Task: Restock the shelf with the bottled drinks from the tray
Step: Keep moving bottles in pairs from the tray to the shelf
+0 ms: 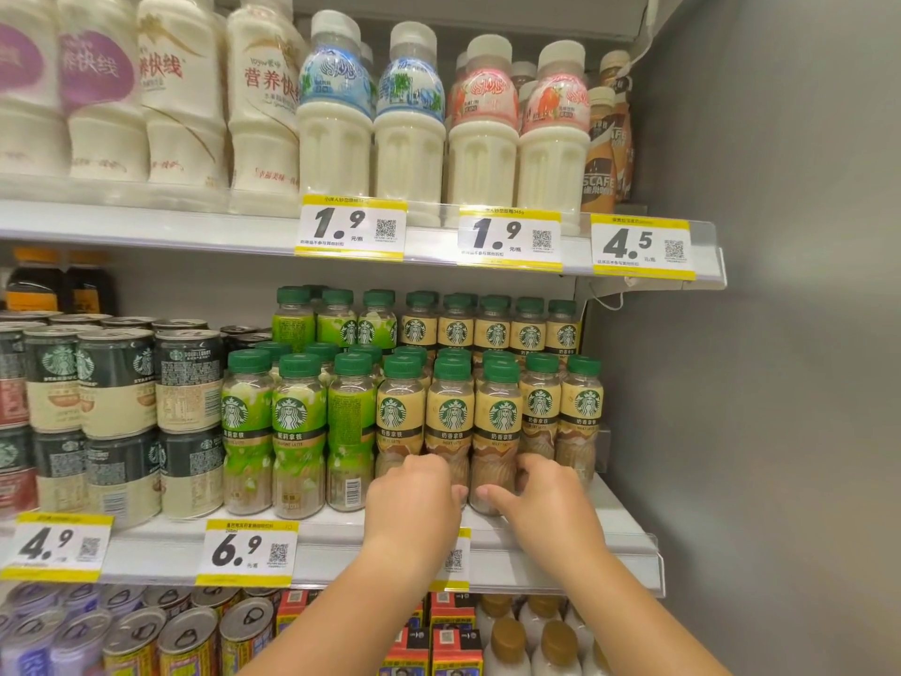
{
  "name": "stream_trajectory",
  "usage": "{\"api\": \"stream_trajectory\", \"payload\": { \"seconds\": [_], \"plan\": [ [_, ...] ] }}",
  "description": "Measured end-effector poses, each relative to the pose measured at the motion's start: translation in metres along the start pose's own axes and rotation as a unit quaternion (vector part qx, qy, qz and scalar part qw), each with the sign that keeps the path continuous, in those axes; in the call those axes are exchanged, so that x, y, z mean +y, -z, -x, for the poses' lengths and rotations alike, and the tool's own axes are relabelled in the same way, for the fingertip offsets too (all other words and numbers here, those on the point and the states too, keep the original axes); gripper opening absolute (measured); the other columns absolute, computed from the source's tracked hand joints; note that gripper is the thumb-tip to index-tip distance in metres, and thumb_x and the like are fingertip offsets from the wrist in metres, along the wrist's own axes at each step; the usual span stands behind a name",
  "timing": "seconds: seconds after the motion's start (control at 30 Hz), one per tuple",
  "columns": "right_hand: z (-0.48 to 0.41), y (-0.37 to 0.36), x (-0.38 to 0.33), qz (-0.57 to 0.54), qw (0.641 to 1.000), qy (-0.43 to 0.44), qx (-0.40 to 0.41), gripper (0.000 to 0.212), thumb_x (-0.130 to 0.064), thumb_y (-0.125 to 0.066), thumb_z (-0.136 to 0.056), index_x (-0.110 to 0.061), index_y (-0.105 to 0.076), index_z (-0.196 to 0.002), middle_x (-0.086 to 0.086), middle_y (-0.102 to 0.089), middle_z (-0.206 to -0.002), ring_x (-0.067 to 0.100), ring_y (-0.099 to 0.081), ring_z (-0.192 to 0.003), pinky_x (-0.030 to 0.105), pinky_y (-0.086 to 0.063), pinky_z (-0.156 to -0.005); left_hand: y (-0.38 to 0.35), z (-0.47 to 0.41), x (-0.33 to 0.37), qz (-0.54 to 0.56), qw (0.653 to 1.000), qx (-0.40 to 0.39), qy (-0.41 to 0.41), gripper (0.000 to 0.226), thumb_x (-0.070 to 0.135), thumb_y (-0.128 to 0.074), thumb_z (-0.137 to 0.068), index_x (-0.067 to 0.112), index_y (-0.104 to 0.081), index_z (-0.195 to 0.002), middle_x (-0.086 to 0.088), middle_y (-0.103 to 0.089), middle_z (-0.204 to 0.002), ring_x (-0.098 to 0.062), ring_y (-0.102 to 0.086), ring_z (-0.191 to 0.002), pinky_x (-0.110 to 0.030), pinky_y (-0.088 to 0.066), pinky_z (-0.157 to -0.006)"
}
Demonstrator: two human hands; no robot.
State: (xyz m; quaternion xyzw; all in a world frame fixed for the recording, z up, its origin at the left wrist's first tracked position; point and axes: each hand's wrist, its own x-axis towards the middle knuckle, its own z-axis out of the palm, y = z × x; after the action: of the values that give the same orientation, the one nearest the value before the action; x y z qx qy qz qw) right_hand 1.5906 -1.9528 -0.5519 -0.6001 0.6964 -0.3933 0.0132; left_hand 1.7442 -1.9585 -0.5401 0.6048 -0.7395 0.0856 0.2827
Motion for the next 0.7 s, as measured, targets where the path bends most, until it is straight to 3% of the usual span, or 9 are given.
{"api": "stream_trajectory", "payload": {
  "seconds": [0.1, 0.23, 0.37, 0.5, 0.6, 0.7],
  "plan": [
    [0.001, 0.001, -0.001, 0.006, 1.0, -0.002, -0.003, 0.067, -0.067, -0.068, -0.072, -0.021, -0.062, -0.12, -0.002, -0.065, -0.096, 0.02, -0.062, -0.086, 0.037, -0.055, -0.067, 0.002, -0.002, -0.001, -0.006, 1.0, -0.003, 0.0, 0.042, 0.05, -0.057, -0.092, 0.021, -0.037, -0.068, 0.006, -0.035, -0.063, -0.024, -0.054, -0.068, -0.03, -0.036, -0.058],
    [0.003, 0.009, -0.006, 0.033, 0.999, 0.004, -0.025, 0.066, -0.066, -0.066, -0.077, -0.018, -0.058, -0.122, 0.002, -0.064, -0.105, 0.023, -0.061, -0.094, 0.039, -0.054, -0.073, 0.013, -0.001, -0.005, -0.008, 0.998, -0.043, -0.034, 0.043, 0.055, -0.056, -0.091, 0.02, -0.045, -0.07, 0.003, -0.046, -0.067, -0.021, -0.05, -0.064, -0.03, -0.038, -0.055],
    [0.009, 0.02, -0.009, 0.15, 0.987, 0.049, -0.029, 0.067, -0.078, -0.047, -0.079, -0.021, -0.05, -0.115, 0.002, -0.062, -0.111, 0.025, -0.06, -0.099, 0.04, -0.051, -0.076, 0.026, 0.008, -0.018, -0.037, 0.993, -0.039, -0.108, 0.037, 0.056, -0.048, -0.094, 0.02, -0.048, -0.087, -0.003, -0.06, -0.093, -0.024, -0.059, -0.089, -0.031, -0.039, -0.062],
    [0.022, 0.029, -0.011, 0.263, 0.958, 0.111, -0.019, 0.09, -0.082, -0.026, -0.08, -0.019, -0.035, -0.143, 0.006, -0.05, -0.137, 0.03, -0.047, -0.124, 0.043, -0.04, -0.1, 0.037, 0.026, -0.036, -0.115, 0.976, -0.014, -0.184, 0.052, 0.064, -0.036, -0.094, 0.019, -0.051, -0.117, -0.004, -0.056, -0.115, -0.025, -0.054, -0.107, -0.035, -0.044, -0.077],
    [0.04, 0.034, -0.01, 0.283, 0.95, 0.127, -0.012, 0.096, -0.082, -0.014, -0.079, -0.022, -0.022, -0.154, 0.008, -0.028, -0.158, 0.031, -0.021, -0.145, 0.048, -0.018, -0.117, 0.04, 0.046, -0.049, -0.139, 0.969, -0.03, -0.2, 0.074, 0.072, -0.023, -0.09, 0.02, -0.035, -0.141, -0.008, -0.045, -0.139, -0.032, -0.041, -0.13, -0.047, -0.038, -0.104],
    [0.065, 0.033, -0.004, 0.276, 0.952, 0.134, -0.011, 0.097, -0.082, -0.011, -0.079, -0.026, -0.008, -0.158, 0.006, -0.001, -0.166, 0.026, 0.004, -0.152, 0.049, -0.001, -0.121, 0.037, 0.072, -0.062, -0.136, 0.971, -0.055, -0.189, 0.094, 0.082, -0.006, -0.082, 0.024, -0.003, -0.156, -0.012, -0.011, -0.164, -0.036, -0.006, -0.15, -0.06, -0.013, -0.117]
  ]
}}
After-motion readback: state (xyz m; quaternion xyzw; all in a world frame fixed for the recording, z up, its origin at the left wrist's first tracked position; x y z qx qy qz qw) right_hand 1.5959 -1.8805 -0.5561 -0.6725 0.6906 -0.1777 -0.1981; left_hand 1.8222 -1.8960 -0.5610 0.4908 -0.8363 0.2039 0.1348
